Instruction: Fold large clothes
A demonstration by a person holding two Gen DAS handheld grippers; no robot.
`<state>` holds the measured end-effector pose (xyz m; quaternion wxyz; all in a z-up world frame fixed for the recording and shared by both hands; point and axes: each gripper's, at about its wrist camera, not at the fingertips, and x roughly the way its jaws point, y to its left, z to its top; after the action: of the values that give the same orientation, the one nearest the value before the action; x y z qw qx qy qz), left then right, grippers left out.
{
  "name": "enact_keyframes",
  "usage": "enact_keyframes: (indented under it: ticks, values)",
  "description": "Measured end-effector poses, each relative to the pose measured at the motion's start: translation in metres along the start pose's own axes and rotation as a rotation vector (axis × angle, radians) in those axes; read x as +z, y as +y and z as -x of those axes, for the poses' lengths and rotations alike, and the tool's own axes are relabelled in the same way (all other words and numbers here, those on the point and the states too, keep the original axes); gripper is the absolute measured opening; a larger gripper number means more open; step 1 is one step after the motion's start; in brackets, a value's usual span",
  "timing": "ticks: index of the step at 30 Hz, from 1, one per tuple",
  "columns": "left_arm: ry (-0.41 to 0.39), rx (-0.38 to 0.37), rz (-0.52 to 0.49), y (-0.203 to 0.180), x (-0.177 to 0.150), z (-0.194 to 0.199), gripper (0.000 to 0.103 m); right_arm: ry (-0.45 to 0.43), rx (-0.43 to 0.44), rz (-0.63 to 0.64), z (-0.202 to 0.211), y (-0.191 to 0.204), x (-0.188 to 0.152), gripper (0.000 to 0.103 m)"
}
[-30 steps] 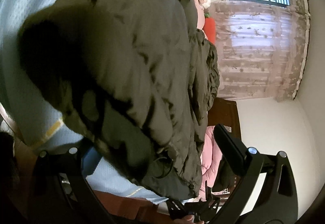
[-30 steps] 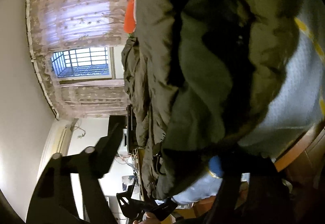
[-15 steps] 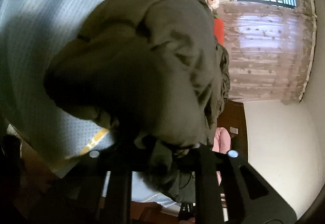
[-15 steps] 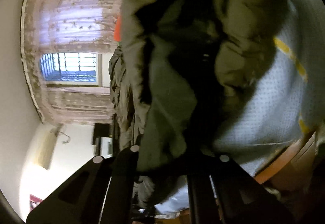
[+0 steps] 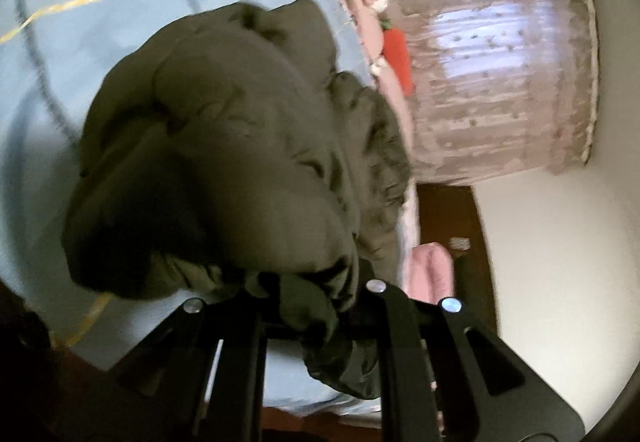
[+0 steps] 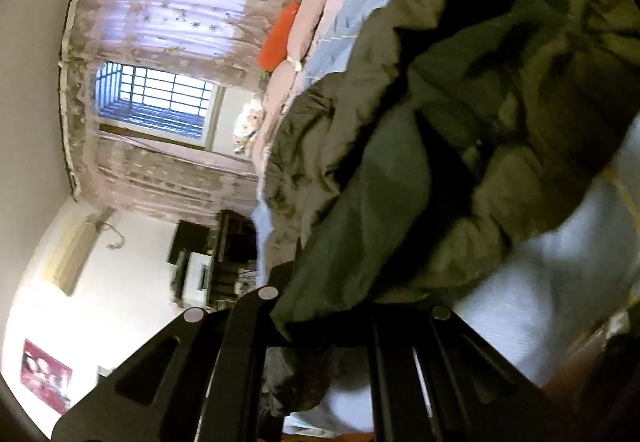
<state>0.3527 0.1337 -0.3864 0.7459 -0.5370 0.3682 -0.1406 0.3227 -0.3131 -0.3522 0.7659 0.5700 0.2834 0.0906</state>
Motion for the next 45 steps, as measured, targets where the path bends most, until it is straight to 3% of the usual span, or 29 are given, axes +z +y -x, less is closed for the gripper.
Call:
enact_keyframes:
  ticks: [5, 13, 19, 23, 26, 27, 28, 30, 34, 35, 36, 37, 39, 42, 45]
  values:
    - [-0.003, -0.069, 0.052, -0.035, 0.038, -0.014, 0.011, 0.020, 0.021, 0.031, -0.015, 0.016, 0.026, 0.008]
    - [-0.010, -0.062, 0.045, -0.088, 0.101, -0.073, 0.013, 0.080, -0.005, 0.122, -0.080, 0.054, 0.095, 0.008]
    - [0.007, -0.010, 0.027, -0.112, 0.154, -0.145, 0.018, 0.103, -0.061, 0.161, -0.154, 0.061, 0.146, 0.008]
    - [0.014, 0.093, -0.061, -0.113, 0.186, -0.195, 0.024, 0.140, -0.112, 0.216, -0.209, 0.050, 0.174, 0.010]
    - [0.006, 0.150, -0.128, -0.109, 0.204, -0.221, 0.059, 0.156, -0.185, 0.304, -0.239, 0.043, 0.182, 0.013]
    - [-0.012, 0.161, -0.156, -0.112, 0.208, -0.225, 0.078, 0.172, -0.213, 0.334, -0.248, 0.041, 0.182, 0.013]
    - [-0.042, 0.186, -0.196, -0.115, 0.211, -0.226, 0.089, 0.180, -0.234, 0.353, -0.252, 0.040, 0.181, 0.013]
    - [-0.094, 0.250, -0.277, -0.124, 0.213, -0.228, 0.101, 0.192, -0.268, 0.386, -0.260, 0.041, 0.180, 0.015]
    - [-0.136, 0.328, -0.385, -0.137, 0.217, -0.235, 0.101, 0.190, -0.276, 0.380, -0.260, 0.048, 0.184, 0.017]
    - [-0.143, 0.335, -0.401, -0.137, 0.216, -0.235, 0.101, 0.193, -0.274, 0.393, -0.259, 0.052, 0.185, 0.026]
    - [-0.144, 0.344, -0.413, -0.138, 0.217, -0.235, 0.101, 0.190, -0.247, 0.414, -0.258, 0.059, 0.187, 0.070]
    - [-0.137, 0.362, -0.433, -0.137, 0.215, -0.236, 0.101, 0.173, -0.219, 0.429, -0.256, 0.064, 0.190, 0.101]
    - [-0.128, 0.394, -0.472, -0.134, 0.208, -0.240, 0.101, 0.084, -0.214, 0.477, -0.245, 0.085, 0.194, 0.102]
    - [-0.143, 0.425, -0.517, -0.142, 0.199, -0.248, 0.101, 0.093, -0.212, 0.486, -0.238, 0.103, 0.202, 0.102]
    - [-0.181, 0.426, -0.555, -0.159, 0.193, -0.237, 0.101, 0.079, -0.340, 0.705, -0.222, 0.130, 0.182, 0.102]
